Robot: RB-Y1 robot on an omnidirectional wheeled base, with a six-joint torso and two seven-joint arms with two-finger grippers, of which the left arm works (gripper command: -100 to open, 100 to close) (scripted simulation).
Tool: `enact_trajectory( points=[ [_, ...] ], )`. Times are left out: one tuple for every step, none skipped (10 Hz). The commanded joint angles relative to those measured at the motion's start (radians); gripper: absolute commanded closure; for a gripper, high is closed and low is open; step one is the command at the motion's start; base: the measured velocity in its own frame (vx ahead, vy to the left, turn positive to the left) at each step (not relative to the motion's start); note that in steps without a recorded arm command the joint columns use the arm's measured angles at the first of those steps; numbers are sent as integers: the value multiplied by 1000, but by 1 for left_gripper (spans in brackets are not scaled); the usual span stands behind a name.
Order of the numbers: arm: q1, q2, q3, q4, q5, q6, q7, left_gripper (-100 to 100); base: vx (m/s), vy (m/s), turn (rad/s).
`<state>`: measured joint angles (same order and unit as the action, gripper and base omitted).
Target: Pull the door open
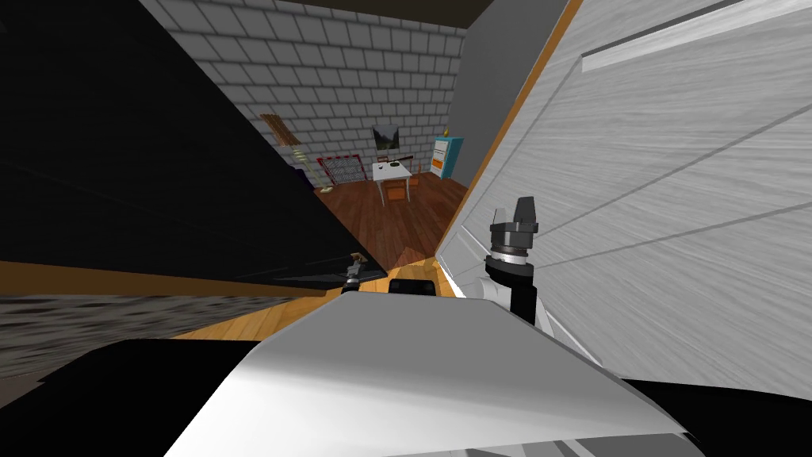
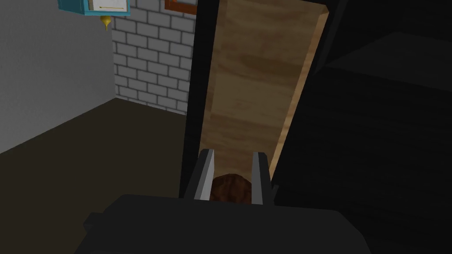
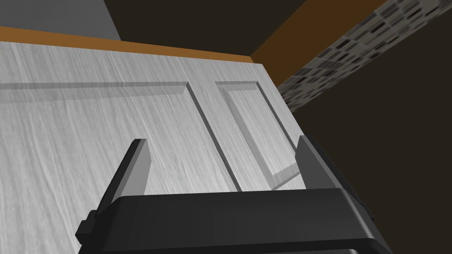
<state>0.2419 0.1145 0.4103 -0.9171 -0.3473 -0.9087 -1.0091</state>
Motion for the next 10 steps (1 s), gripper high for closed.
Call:
enact_trajectory(
  points=[
    [-23, 19, 6, -4, 34, -17, 50, 100, -65, 26, -94],
    [-23, 19, 6, -4, 34, -17, 64, 100, -57, 22, -51],
    [-24, 21, -1, -3, 49, -11, 95, 100, -51, 5, -65],
    [-24, 21, -1, -3, 49, -11, 105, 100, -43, 2, -9],
    [-25, 22, -9, -3, 63, -6, 138, 100, -43, 7, -62],
    [-25, 22, -9, -3, 63, -6, 146, 100, -37, 13, -36],
    [-27, 24, -16, -3, 78, 0, 183, 100, -44, 10, -64],
    [-27, 24, -16, -3, 78, 0, 188, 100, -43, 1, -50],
    [-27, 24, -16, -1, 78, 0, 188, 100, -18, -5, 1],
    [-27, 24, -16, -3, 78, 0, 188, 100, -2, 1, 15]
  ],
)
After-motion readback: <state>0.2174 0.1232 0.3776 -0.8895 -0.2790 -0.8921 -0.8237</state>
